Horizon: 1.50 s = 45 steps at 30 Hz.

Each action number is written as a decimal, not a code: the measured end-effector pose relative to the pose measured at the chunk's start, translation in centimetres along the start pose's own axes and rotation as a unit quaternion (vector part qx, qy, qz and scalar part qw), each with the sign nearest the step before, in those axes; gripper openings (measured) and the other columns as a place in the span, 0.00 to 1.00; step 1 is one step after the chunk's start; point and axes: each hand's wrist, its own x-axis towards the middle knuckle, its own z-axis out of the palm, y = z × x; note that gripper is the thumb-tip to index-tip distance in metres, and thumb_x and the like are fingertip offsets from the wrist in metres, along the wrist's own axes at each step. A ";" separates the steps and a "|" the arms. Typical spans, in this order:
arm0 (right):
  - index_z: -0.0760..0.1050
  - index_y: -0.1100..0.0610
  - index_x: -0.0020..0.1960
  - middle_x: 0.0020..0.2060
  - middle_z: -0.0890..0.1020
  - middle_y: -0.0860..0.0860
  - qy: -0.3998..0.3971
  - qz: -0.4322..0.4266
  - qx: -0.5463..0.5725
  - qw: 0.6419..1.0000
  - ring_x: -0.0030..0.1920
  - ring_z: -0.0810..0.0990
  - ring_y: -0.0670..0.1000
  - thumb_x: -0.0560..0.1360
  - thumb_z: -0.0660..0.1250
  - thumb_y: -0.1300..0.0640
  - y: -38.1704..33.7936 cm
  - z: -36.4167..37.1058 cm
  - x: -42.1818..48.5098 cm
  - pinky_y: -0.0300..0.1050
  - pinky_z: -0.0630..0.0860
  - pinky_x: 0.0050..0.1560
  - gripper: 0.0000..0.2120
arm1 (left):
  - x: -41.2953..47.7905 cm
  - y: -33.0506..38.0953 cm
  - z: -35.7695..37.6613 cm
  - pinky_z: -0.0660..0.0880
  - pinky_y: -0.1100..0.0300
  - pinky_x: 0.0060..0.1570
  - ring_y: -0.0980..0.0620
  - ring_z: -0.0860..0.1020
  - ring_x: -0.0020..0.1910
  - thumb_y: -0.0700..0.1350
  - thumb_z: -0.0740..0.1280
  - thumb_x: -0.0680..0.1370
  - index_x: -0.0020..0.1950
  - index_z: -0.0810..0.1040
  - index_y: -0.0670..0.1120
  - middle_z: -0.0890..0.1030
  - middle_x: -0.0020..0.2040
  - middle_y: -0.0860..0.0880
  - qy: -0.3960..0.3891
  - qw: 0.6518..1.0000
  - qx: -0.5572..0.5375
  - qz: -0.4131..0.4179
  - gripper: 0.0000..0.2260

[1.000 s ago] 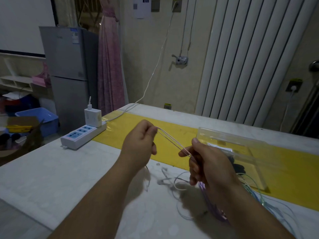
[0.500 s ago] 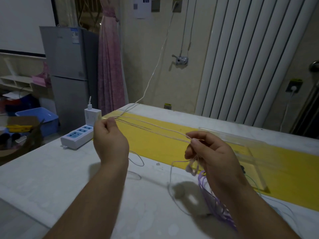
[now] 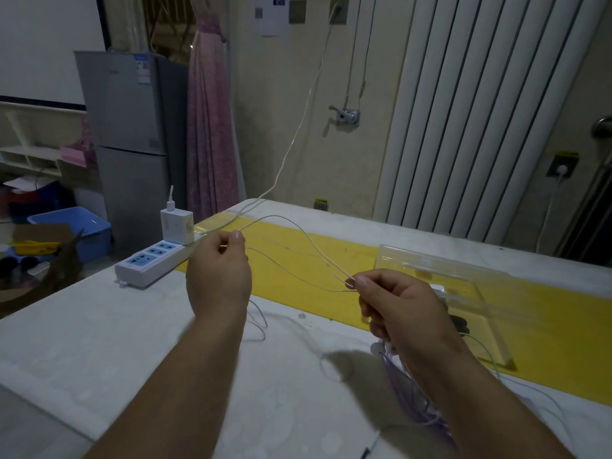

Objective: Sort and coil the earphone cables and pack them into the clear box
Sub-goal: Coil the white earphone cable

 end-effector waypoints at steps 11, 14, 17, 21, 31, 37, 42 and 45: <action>0.80 0.56 0.43 0.25 0.76 0.38 0.031 -0.027 -0.081 0.996 0.27 0.70 0.39 0.79 0.64 0.57 0.6 0.3 0.0 0.39 0.63 0.34 0.09 | -0.9 -0.2 0.2 0.72 0.50 0.54 0.46 0.76 0.54 0.41 0.65 0.70 0.55 0.81 0.53 0.81 0.54 0.51 -0.008 0.957 0.205 0.205 0.16; 0.80 0.54 0.42 0.25 0.76 0.37 0.040 -0.045 -0.125 0.990 0.26 0.71 0.38 0.78 0.65 0.56 0.4 0.4 -0.2 0.38 0.63 0.32 0.09 | -1.7 0.3 0.5 0.72 0.56 0.48 0.49 0.79 0.47 0.40 0.62 0.65 0.48 0.84 0.51 0.84 0.47 0.52 -0.108 0.921 0.182 0.326 0.17; 0.80 0.52 0.42 0.24 0.75 0.38 0.034 -0.051 -0.146 0.987 0.26 0.70 0.40 0.78 0.64 0.54 0.4 0.5 -0.3 0.38 0.62 0.33 0.09 | -2.4 0.2 0.8 0.74 0.59 0.47 0.56 0.79 0.47 0.40 0.64 0.69 0.50 0.84 0.49 0.84 0.47 0.54 -0.280 0.858 0.149 0.404 0.13; 0.80 0.52 0.41 0.24 0.74 0.39 0.029 -0.059 -0.145 0.987 0.27 0.68 0.41 0.78 0.65 0.54 0.5 0.5 -0.2 0.38 0.63 0.34 0.09 | -2.7 -0.4 1.7 0.72 0.58 0.44 0.55 0.78 0.44 0.49 0.65 0.75 0.48 0.82 0.49 0.83 0.44 0.55 -0.335 0.824 0.140 0.436 0.08; 0.83 0.57 0.43 0.25 0.69 0.52 -0.023 0.025 -0.017 0.999 0.23 0.67 0.51 0.78 0.65 0.60 -0.5 0.0 -0.2 0.36 0.65 0.20 0.09 | -1.9 -0.4 1.5 0.75 0.55 0.39 0.56 0.79 0.34 0.42 0.60 0.81 0.43 0.74 0.47 0.79 0.34 0.50 -0.158 0.961 0.058 0.220 0.07; 0.83 0.58 0.42 0.24 0.70 0.50 -0.057 0.053 -0.021 0.997 0.23 0.70 0.51 0.77 0.66 0.57 -0.5 0.0 -0.2 0.42 0.65 0.27 0.09 | -0.5 -0.6 1.0 0.75 0.47 0.41 0.43 0.77 0.41 0.45 0.57 0.82 0.46 0.72 0.48 0.76 0.37 0.48 -0.040 0.990 0.058 0.125 0.06; 0.82 0.58 0.40 0.21 0.64 0.47 -0.017 0.030 -0.002 0.999 0.21 0.59 0.46 0.78 0.66 0.59 -0.5 -0.2 0.0 0.38 0.58 0.24 0.10 | -0.3 -0.2 0.6 0.68 0.55 0.41 0.48 0.75 0.44 0.46 0.59 0.81 0.47 0.76 0.48 0.75 0.39 0.54 -0.038 0.992 0.097 0.077 0.07; 0.81 0.58 0.40 0.20 0.64 0.44 0.002 0.024 -0.007 1.000 0.20 0.59 0.45 0.78 0.65 0.59 -0.2 -0.3 0.2 0.38 0.58 0.27 0.10 | -0.5 -0.5 0.6 0.72 0.54 0.42 0.48 0.76 0.45 0.48 0.60 0.79 0.47 0.79 0.52 0.80 0.42 0.53 -0.113 0.964 0.225 0.091 0.07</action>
